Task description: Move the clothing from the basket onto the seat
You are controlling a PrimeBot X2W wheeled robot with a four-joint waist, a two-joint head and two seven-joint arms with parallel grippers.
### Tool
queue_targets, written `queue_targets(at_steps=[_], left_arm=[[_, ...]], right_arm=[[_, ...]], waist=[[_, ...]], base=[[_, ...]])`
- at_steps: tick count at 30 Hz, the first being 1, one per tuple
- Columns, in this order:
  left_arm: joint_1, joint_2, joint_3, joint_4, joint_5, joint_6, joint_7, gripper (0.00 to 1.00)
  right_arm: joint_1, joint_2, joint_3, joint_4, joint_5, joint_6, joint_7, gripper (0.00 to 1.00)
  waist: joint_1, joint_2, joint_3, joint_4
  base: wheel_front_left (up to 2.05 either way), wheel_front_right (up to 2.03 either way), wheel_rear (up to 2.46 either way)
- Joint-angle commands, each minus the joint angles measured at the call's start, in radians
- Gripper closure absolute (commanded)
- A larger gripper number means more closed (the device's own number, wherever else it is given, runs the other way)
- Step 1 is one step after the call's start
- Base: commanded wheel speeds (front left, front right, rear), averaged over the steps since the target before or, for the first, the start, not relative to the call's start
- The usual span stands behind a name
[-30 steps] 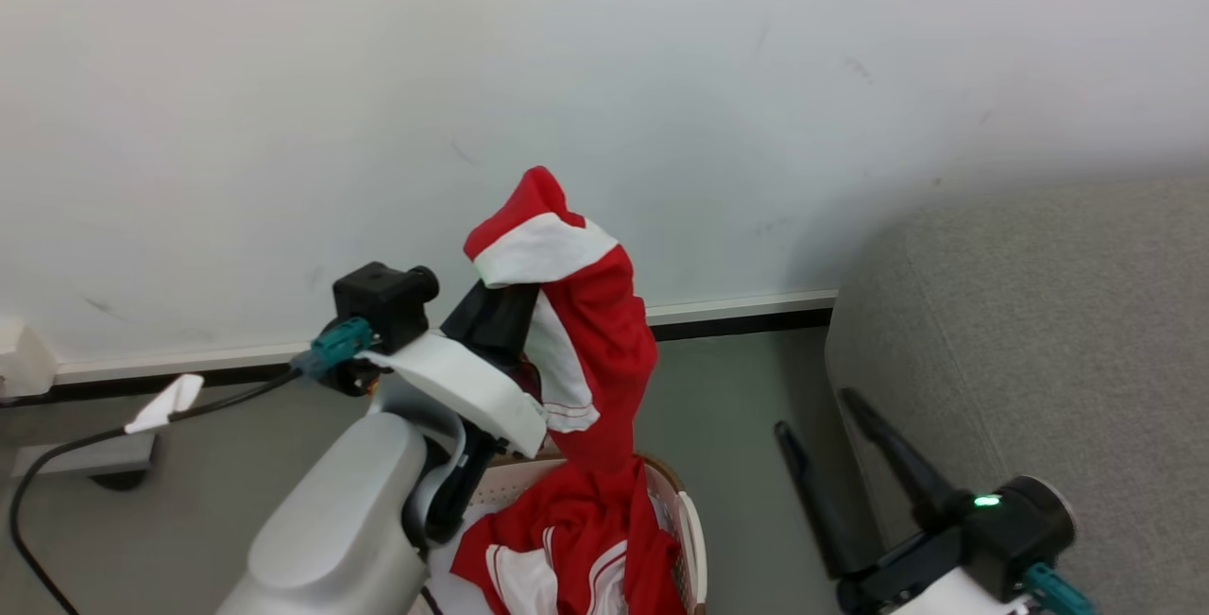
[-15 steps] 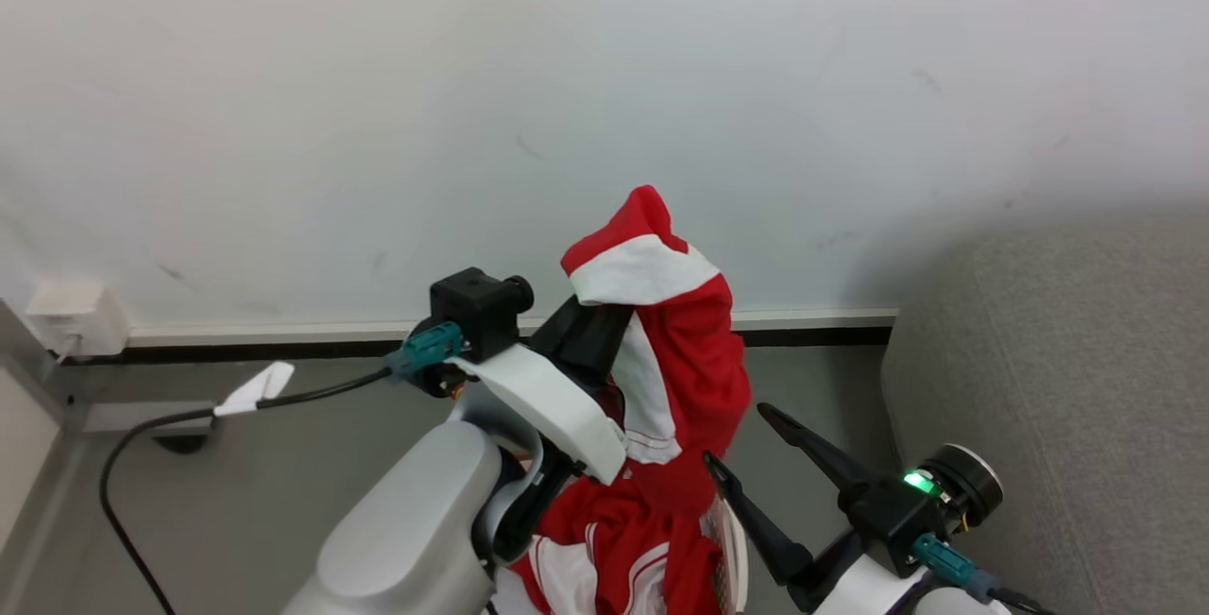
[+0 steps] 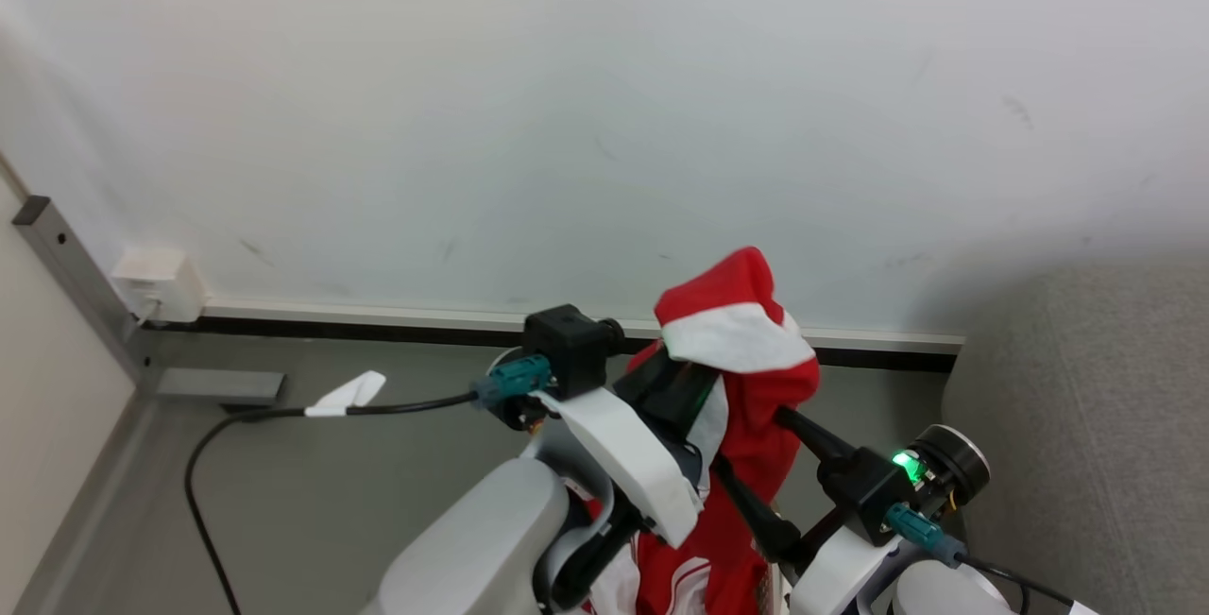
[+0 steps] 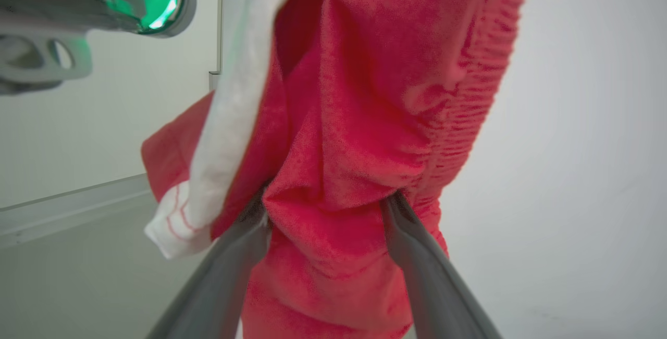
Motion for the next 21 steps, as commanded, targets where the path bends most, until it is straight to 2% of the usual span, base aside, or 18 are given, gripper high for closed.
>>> queue_targets(at_steps=[1,11,13,14,21], left_arm=[[0.014,-0.005,-0.018,-0.011,-0.009,-0.006,0.008,1.00],[0.022,-0.015,-0.054,-0.010,-0.023,-0.011,0.018,1.00],[0.022,-0.015,-0.057,-0.008,-0.026,-0.012,0.018,1.00],[0.021,-0.016,-0.057,-0.007,-0.027,-0.012,0.017,1.00],[0.023,-0.001,-0.039,0.013,-0.043,-0.001,0.003,1.00]], right_arm=[[-0.021,0.005,-0.006,0.022,-0.005,-0.002,0.000,0.00],[-0.036,0.033,-0.065,0.078,0.010,-0.002,0.000,0.00],[-0.040,0.034,-0.064,0.086,0.015,-0.002,0.000,0.81],[-0.041,0.034,-0.063,0.089,0.020,-0.002,0.000,1.00],[-0.034,0.029,-0.047,0.075,0.057,-0.002,0.000,1.00]], waist=[[-0.0001,-0.0001,-0.003,0.021],[-0.0001,-0.0001,0.000,0.059],[-0.0001,-0.0001,0.002,0.063],[-0.0001,-0.0001,0.002,0.064],[-0.0001,-0.0001,0.007,0.067]], base=[[0.00,0.00,0.00],[0.00,0.00,0.00],[0.00,0.00,0.00],[0.00,0.00,0.00],[0.00,0.00,0.00]])
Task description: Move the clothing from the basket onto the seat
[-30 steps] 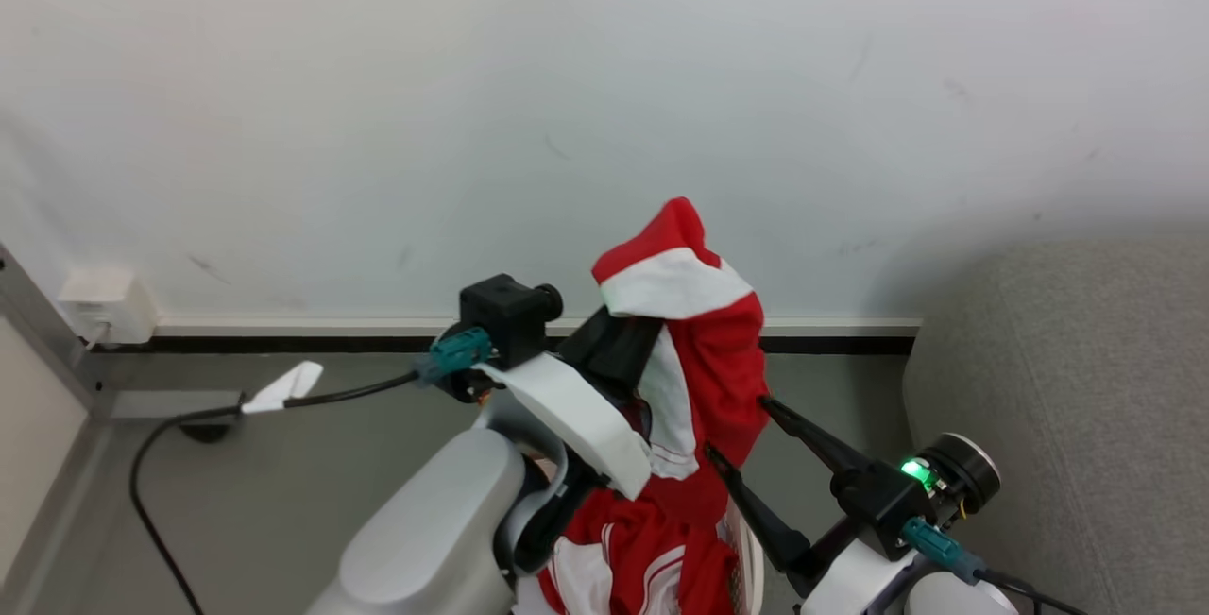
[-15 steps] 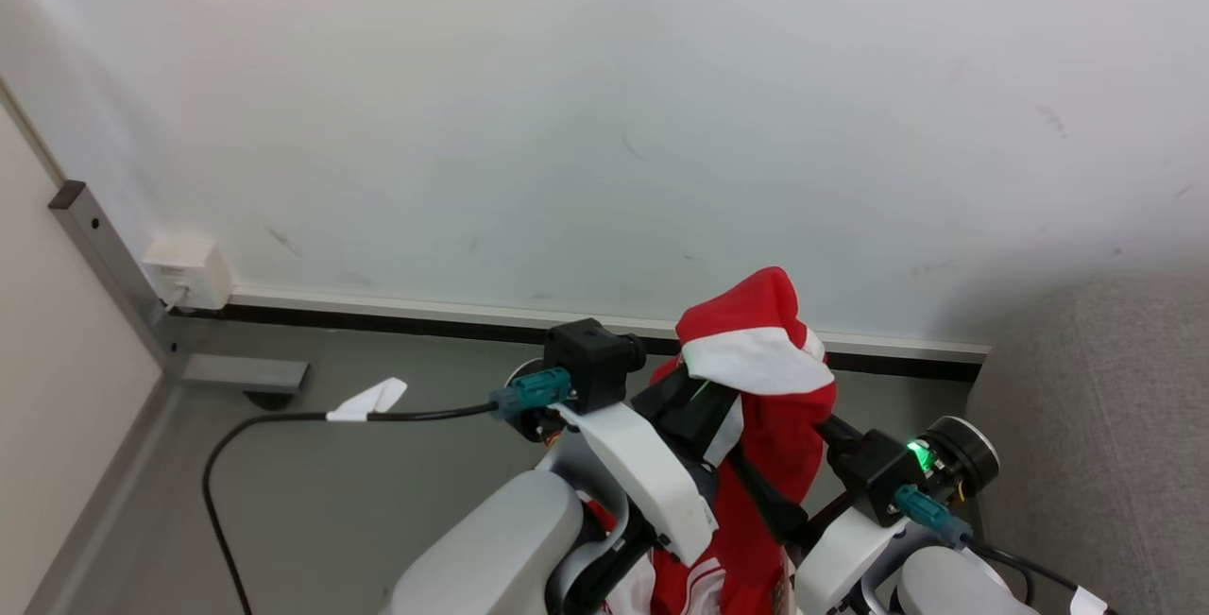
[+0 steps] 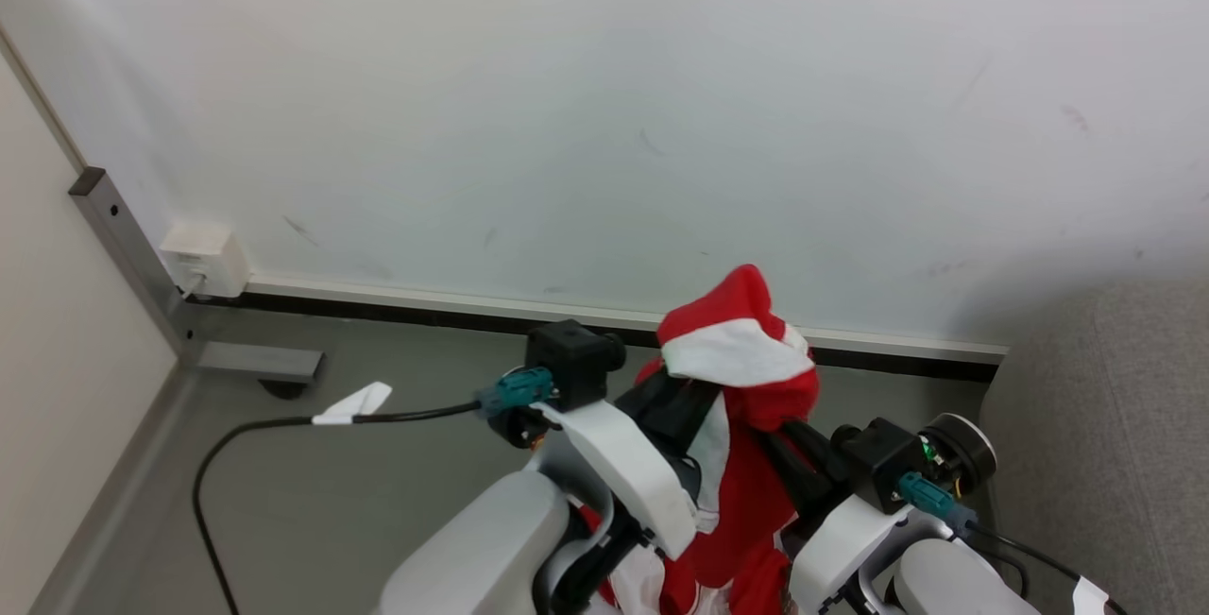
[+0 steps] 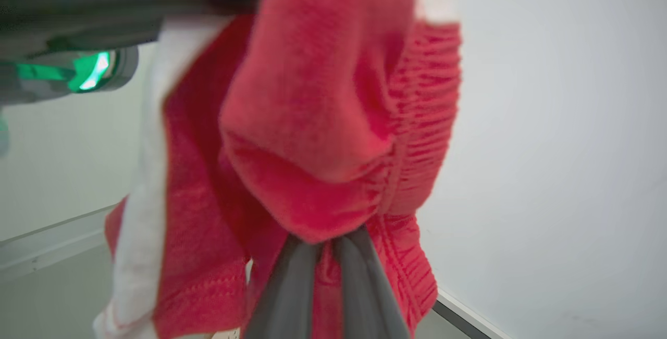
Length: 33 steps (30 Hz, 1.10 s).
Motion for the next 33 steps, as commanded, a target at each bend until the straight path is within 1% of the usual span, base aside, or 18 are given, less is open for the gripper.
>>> queue_targets(at_steps=[1,5,13,14,15,16,17,18,24,33], left_arm=[[0.011,0.012,0.007,0.012,-0.010,0.005,-0.009,1.00],[0.014,0.025,0.022,0.043,-0.019,0.008,-0.023,1.00],[0.029,0.038,0.020,0.079,-0.018,0.007,-0.043,1.00],[0.033,0.038,0.017,0.077,-0.019,0.005,-0.044,0.91],[0.036,0.038,0.012,0.074,-0.019,0.003,-0.046,0.71],[0.039,0.038,0.009,0.070,-0.018,0.001,-0.049,0.45],[0.042,0.039,0.006,0.065,-0.017,0.000,-0.051,0.01],[0.045,0.040,0.002,0.059,-0.016,0.000,-0.055,0.00],[0.059,0.053,-0.010,0.021,-0.005,-0.003,-0.070,0.00],[0.095,0.082,-0.035,-0.022,-0.001,-0.010,-0.084,0.00]], right_arm=[[0.006,-0.007,-0.001,-0.011,0.018,-0.002,-0.001,1.00],[0.033,-0.014,-0.017,-0.050,0.038,-0.002,-0.001,1.00],[0.102,-0.028,-0.113,-0.189,0.058,-0.002,-0.001,1.00],[0.106,-0.030,-0.126,-0.200,0.059,-0.002,-0.001,1.00],[0.112,-0.030,-0.137,-0.210,0.059,-0.002,-0.001,1.00],[0.118,-0.031,-0.149,-0.218,0.062,-0.002,-0.001,1.00],[0.123,-0.033,-0.159,-0.223,0.063,-0.002,-0.001,1.00],[0.126,-0.033,-0.169,-0.229,0.065,-0.002,-0.001,1.00],[0.135,-0.045,-0.224,-0.263,0.068,-0.002,-0.001,1.00],[0.140,-0.070,-0.348,-0.314,0.110,-0.002,-0.001,1.00]], waist=[[0.0000,0.0000,0.001,-0.002],[0.0000,0.0000,0.003,-0.009],[0.0000,0.0000,0.007,-0.033],[0.0000,0.0000,0.007,-0.039],[0.0000,0.0000,0.008,-0.045],[0.0000,0.0000,0.009,-0.051],[0.0000,0.0000,0.009,-0.057],[0.0000,0.0000,0.010,-0.063],[0.0000,0.0000,0.013,-0.113],[0.0000,0.0000,0.024,-0.231]], base=[[0.00,0.00,0.00],[0.00,0.00,0.00],[0.00,0.00,0.00],[0.00,0.00,0.00],[0.00,0.00,0.00],[0.00,0.00,0.00],[0.00,0.00,0.00],[0.00,0.00,0.00],[0.00,0.00,0.00],[0.00,0.00,0.00]])
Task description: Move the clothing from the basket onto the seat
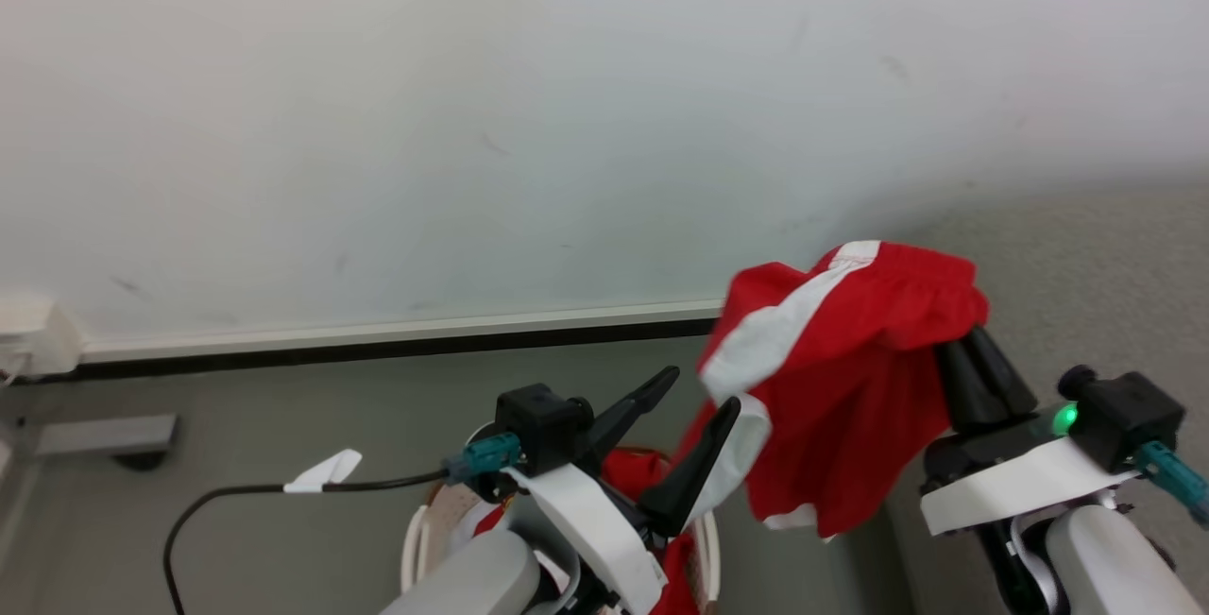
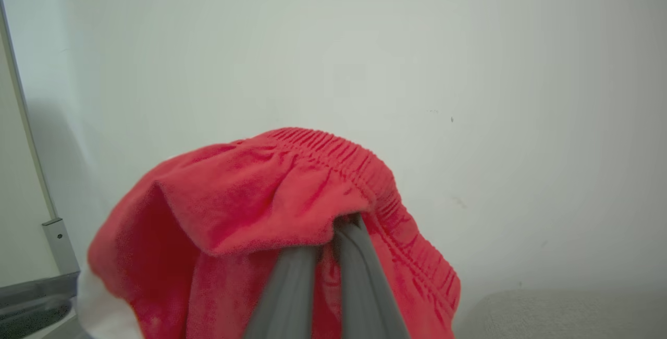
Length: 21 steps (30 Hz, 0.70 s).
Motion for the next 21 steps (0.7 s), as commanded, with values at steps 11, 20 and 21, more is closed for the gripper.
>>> queue_targets(at_steps=[11,20,21], left_arm=[[0.013,0.027,-0.023,-0.032,0.063,-0.001,-0.030,0.00],[0.014,0.044,-0.019,-0.036,0.116,0.006,-0.041,0.00],[0.012,0.046,-0.019,-0.036,0.124,0.007,-0.042,0.00]], right_arm=[[0.056,-0.042,-0.088,-0.091,-0.016,-0.002,-0.001,1.00],[0.094,-0.039,-0.117,-0.168,-0.025,-0.002,-0.001,1.00],[0.098,-0.039,-0.119,-0.175,-0.026,-0.002,-0.001,1.00]], waist=[[0.0000,-0.0001,0.020,-0.213],[0.0000,-0.0001,0.048,-0.354],[0.0000,-0.0001,0.051,-0.364]], base=[[0.00,0.00,0.00],[0.00,0.00,0.00],[0.00,0.00,0.00]])
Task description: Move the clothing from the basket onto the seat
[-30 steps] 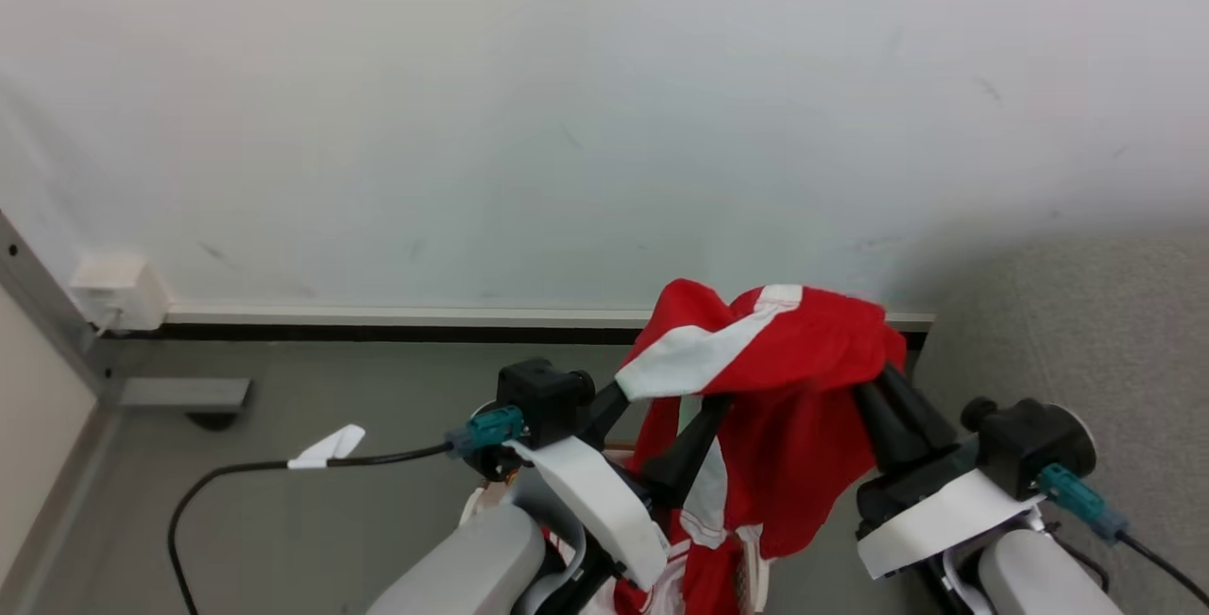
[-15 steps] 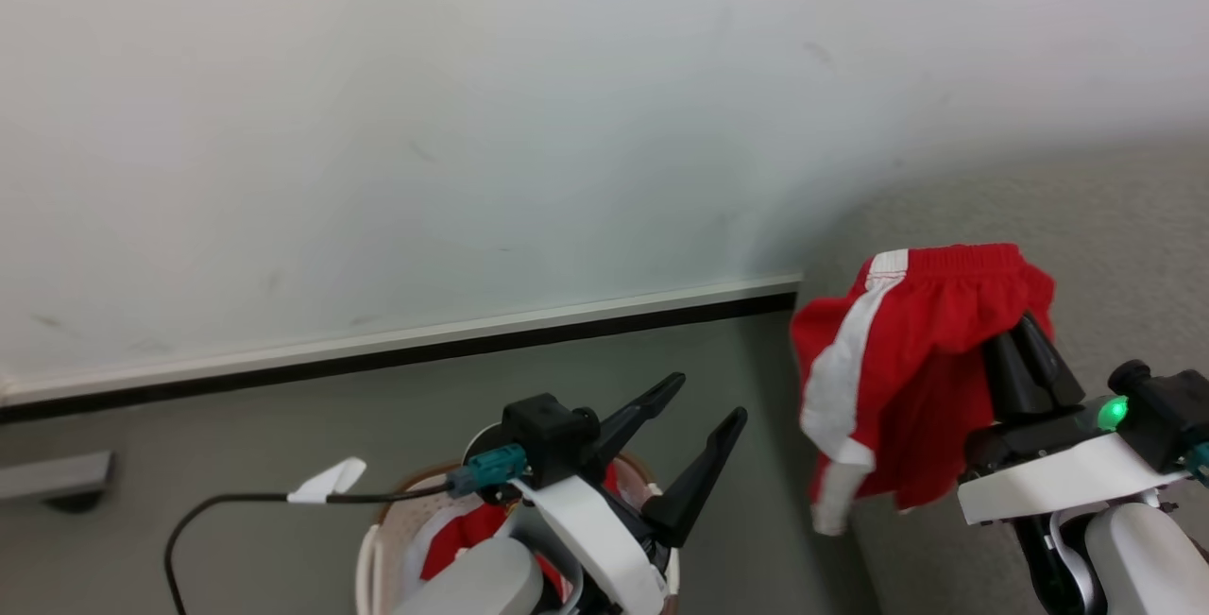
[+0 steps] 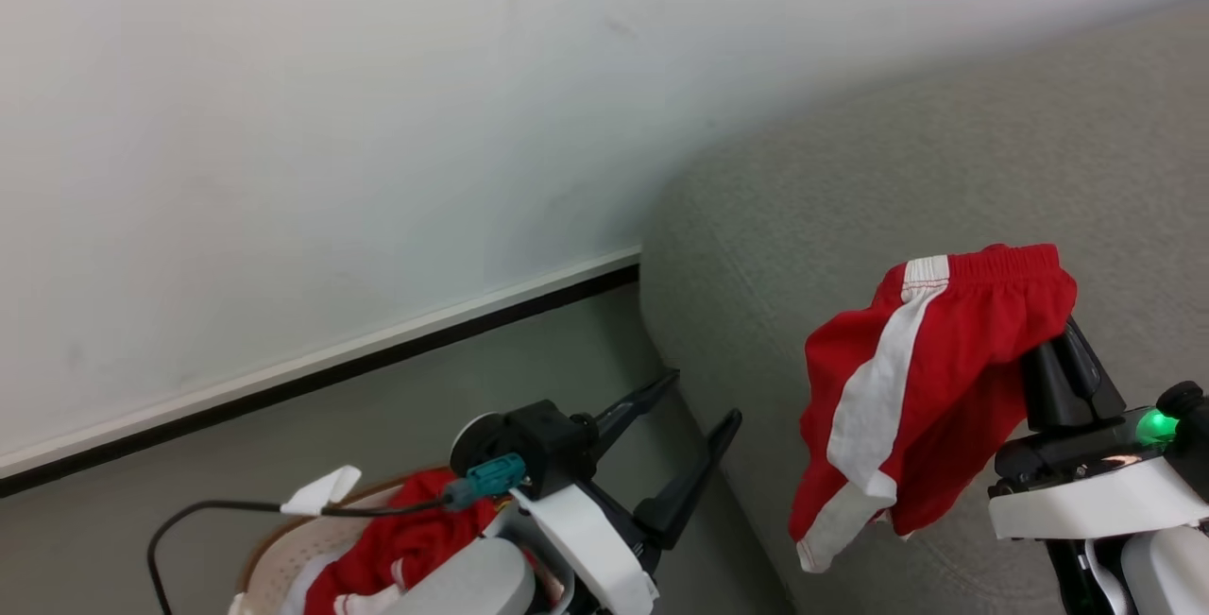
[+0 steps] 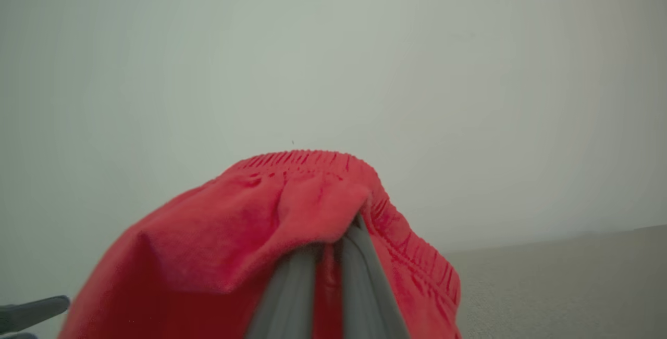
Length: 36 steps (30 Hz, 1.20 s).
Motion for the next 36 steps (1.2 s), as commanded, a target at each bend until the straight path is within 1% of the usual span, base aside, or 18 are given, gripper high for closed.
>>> queue_targets(at_steps=[1,8,13,16,21,23,24,27,29,36], left_arm=[[0.003,0.010,0.001,0.001,0.025,0.002,-0.005,0.00],[-0.003,0.008,0.009,0.004,0.049,-0.002,-0.006,0.00],[-0.010,0.012,0.015,-0.007,0.063,-0.008,-0.007,0.00],[-0.021,0.023,0.015,-0.022,0.082,-0.010,-0.006,0.00],[-0.059,0.047,0.004,-0.046,0.107,-0.015,-0.003,0.00],[-0.078,0.064,0.000,-0.061,0.111,-0.016,0.005,0.00],[-0.078,0.064,0.000,-0.061,0.111,-0.016,0.005,0.00],[-0.106,0.092,-0.003,-0.086,0.114,-0.019,0.018,0.00],[-0.125,0.112,-0.003,-0.104,0.116,-0.020,0.026,0.00],[-0.171,0.174,0.018,-0.168,0.123,-0.021,0.043,0.00]], right_arm=[[0.013,0.001,-0.008,-0.018,-0.008,-0.002,0.000,1.00],[0.006,0.002,-0.024,-0.051,-0.011,-0.002,-0.001,1.00],[-0.020,-0.003,-0.043,-0.060,-0.011,-0.002,-0.001,1.00],[-0.054,-0.005,-0.058,-0.053,-0.013,-0.002,0.000,1.00],[-0.162,-0.018,-0.105,-0.050,-0.022,-0.002,-0.001,1.00],[-0.217,-0.037,-0.126,-0.034,-0.012,-0.002,0.000,1.00],[-0.217,-0.037,-0.126,-0.034,-0.012,-0.002,0.000,1.00],[-0.299,-0.058,-0.164,-0.017,0.000,-0.002,-0.001,1.00],[-0.362,-0.086,-0.203,0.003,0.003,-0.002,-0.001,1.00],[-0.511,-0.150,-0.360,0.032,0.011,-0.002,0.000,1.00]], waist=[[0.0000,-0.0001,0.023,-0.049],[0.0000,-0.0001,0.045,-0.077],[0.0000,-0.0001,0.066,-0.073],[0.0000,-0.0001,0.100,-0.062],[0.0000,-0.0001,0.207,-0.015],[0.0000,-0.0001,0.263,0.008],[0.0000,-0.0001,0.263,0.008],[0.0000,-0.0001,0.344,0.041],[0.0000,-0.0001,0.396,0.061],[0.0000,-0.0001,0.546,0.118]], base=[[0.00,0.00,0.00],[0.00,0.00,0.00],[0.00,0.00,0.00],[0.00,0.00,0.00],[0.00,0.00,0.00],[0.00,0.00,0.00],[0.00,0.00,0.00],[0.00,0.00,0.00],[0.00,0.00,0.00],[0.00,0.00,0.00]])
